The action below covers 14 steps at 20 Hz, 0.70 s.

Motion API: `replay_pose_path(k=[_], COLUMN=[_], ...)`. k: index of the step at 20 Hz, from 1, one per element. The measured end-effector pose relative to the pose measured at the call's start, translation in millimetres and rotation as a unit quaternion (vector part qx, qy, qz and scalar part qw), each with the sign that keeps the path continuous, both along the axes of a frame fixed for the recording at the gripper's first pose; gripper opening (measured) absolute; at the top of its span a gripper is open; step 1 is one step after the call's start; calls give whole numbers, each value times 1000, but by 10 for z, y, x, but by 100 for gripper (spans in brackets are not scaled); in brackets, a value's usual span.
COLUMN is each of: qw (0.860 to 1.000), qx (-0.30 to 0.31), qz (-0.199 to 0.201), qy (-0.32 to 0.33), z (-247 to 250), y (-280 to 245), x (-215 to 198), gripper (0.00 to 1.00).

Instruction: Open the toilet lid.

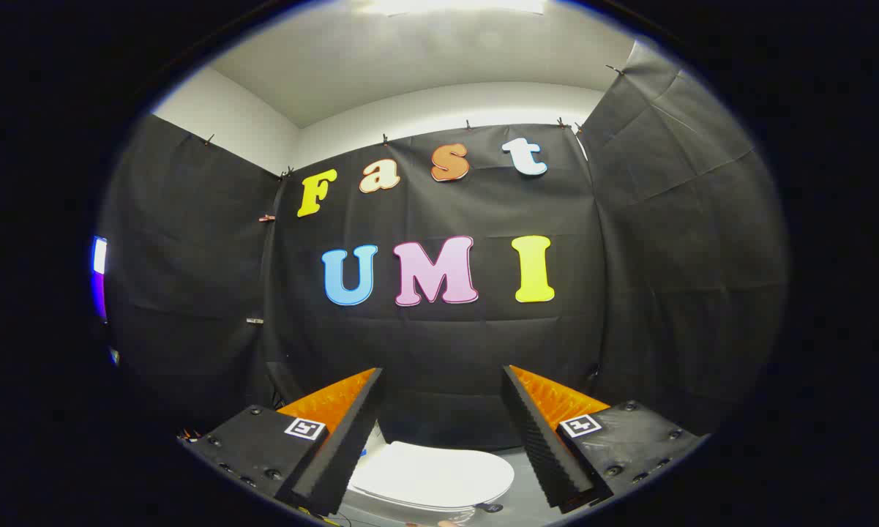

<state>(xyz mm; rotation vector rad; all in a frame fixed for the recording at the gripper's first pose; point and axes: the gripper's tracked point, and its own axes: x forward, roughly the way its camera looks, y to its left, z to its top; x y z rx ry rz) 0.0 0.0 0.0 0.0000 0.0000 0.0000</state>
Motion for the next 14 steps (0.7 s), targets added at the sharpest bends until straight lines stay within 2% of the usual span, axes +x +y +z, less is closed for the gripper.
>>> replay_pose_path(k=[3, 7, 14], qw=[1000, 999, 999], qx=[-8, -33, -28], qz=[0, -27, -24], qy=[-1, -5, -5], z=[-1, 9, -2], y=[3, -153, -118], x=[3, 18, 9], gripper=[100, 100, 100])
